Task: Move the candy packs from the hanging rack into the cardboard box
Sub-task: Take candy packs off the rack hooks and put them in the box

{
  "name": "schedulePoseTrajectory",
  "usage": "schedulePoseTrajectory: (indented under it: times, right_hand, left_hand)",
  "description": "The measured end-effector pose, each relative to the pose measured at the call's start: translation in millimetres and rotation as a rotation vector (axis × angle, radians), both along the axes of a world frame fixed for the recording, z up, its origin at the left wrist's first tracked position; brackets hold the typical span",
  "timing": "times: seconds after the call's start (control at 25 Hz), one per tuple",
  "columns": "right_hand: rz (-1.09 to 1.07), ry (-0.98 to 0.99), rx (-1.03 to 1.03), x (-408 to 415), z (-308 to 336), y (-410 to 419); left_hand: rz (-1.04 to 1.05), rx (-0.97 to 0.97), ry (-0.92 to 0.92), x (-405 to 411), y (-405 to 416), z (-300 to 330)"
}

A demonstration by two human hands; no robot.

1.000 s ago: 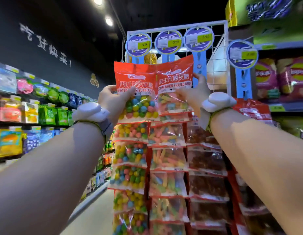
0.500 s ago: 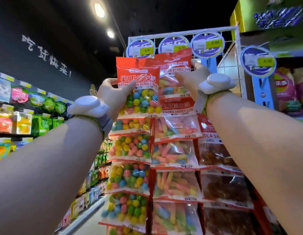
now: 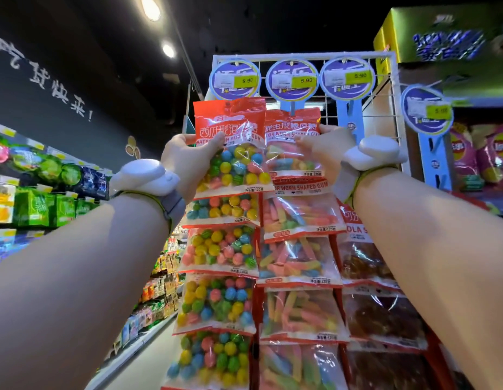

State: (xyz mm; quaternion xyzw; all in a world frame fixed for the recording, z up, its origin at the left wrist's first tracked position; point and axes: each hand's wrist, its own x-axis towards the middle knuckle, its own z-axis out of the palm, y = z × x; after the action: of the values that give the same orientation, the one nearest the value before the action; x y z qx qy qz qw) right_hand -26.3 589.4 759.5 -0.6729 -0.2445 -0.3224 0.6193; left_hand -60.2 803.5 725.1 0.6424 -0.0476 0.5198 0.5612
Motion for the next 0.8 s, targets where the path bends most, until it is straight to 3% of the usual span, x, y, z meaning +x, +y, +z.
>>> schedulePoseTrajectory:
  times: [0.44,0.8]
  right_hand:
    - [-0.228,-0.145,-0.054,-1.6,-22.8,-3.1]
    - [-0.224,-0.163,-0.087,5.2,-22.2,-4.5]
  left_hand:
    - [0.054,0.051,-0.114,6.9,-6.9,34.1]
    - [0.095,0.039,0.011,13.5,-9.1,62.3]
